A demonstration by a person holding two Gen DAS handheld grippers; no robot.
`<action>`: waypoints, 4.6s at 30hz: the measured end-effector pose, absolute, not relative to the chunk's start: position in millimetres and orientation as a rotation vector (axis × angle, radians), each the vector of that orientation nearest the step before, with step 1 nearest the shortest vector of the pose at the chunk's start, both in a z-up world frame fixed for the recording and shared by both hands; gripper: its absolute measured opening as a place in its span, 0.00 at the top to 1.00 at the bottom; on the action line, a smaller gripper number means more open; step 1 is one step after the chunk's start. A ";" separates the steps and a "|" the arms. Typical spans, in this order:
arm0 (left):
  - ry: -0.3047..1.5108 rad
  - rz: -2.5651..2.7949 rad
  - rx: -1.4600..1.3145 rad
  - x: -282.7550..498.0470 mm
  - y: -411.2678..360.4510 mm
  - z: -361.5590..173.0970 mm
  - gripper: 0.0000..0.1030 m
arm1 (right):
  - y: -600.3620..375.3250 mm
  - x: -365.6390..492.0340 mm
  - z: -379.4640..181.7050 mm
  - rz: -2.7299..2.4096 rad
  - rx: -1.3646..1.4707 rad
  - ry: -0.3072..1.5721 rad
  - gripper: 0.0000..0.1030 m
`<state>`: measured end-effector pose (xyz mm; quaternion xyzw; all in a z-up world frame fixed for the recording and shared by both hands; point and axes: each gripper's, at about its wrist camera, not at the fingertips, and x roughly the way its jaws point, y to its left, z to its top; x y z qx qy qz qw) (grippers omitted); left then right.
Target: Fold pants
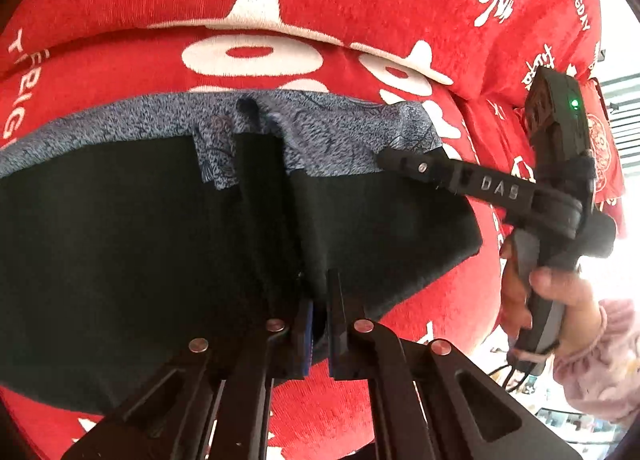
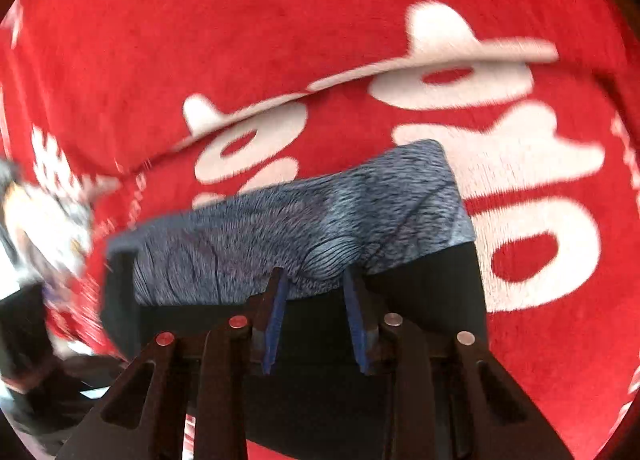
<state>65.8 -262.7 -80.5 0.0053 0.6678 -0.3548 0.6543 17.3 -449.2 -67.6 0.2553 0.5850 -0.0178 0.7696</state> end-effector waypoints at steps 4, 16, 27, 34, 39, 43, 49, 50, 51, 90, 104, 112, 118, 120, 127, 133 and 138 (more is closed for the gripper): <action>1.503 -0.750 0.054 63.3 -261.8 -74.2 0.81 | -436.2 16.3 -66.7 0.042 0.649 1.278 0.65; 1.482 -0.525 0.098 69.4 -208.6 -71.8 0.41 | -367.0 46.2 -79.9 0.226 0.736 1.335 0.65; 1.517 -0.446 0.146 55.7 -189.7 -74.0 0.41 | -378.2 -27.7 -37.7 0.177 0.709 1.359 0.65; 1.527 -0.389 0.156 52.8 -174.9 -74.1 0.41 | -342.5 -8.8 -40.0 0.219 0.559 1.391 0.65; 1.537 -0.328 0.131 53.5 -141.8 -75.2 0.34 | -308.4 -6.4 -53.7 0.183 0.395 1.441 0.65; 1.536 -0.298 0.127 53.3 -127.4 -76.5 0.13 | -305.0 -9.2 -50.6 0.175 0.349 1.463 0.65; 1.553 -0.270 0.091 54.4 -109.6 -82.0 0.13 | -296.7 -11.3 -42.9 0.159 0.308 1.523 0.61; 1.555 -0.264 0.082 54.6 -106.5 -82.3 0.13 | -294.3 -13.1 -39.6 0.160 0.304 1.529 0.53; 1.557 -0.261 0.063 54.6 -101.3 -82.3 0.13 | -291.9 -13.2 -38.3 0.161 0.298 1.532 0.50; 1.516 -0.031 -0.536 71.0 126.8 -96.8 0.13 | -203.6 22.6 -78.0 0.184 0.204 1.659 0.28; 1.437 -0.183 -0.851 92.1 136.2 -121.7 0.13 | -197.1 27.0 -85.3 0.192 0.197 1.673 0.27; 1.349 -0.210 -0.941 102.3 133.6 -130.9 0.09 | -198.7 26.4 -86.9 0.210 0.203 1.672 0.27; 1.303 -0.199 -0.774 106.7 110.6 -100.3 0.09 | -197.8 23.5 -87.0 0.204 0.200 1.666 0.27; 1.254 -0.243 -0.706 108.9 99.3 -82.6 0.09 | -197.2 23.5 -87.1 0.205 0.198 1.666 0.27; 1.395 -0.070 -0.440 127.8 82.7 -106.4 0.41 | -191.1 32.5 -72.9 0.228 0.129 1.664 0.27; 1.243 -0.060 -0.080 112.3 50.4 -82.2 0.62 | -189.7 85.0 -26.3 0.300 0.155 1.568 0.27; 1.104 -0.053 0.300 92.8 12.1 -74.6 0.62 | -149.3 150.6 -4.4 0.457 0.199 1.538 0.27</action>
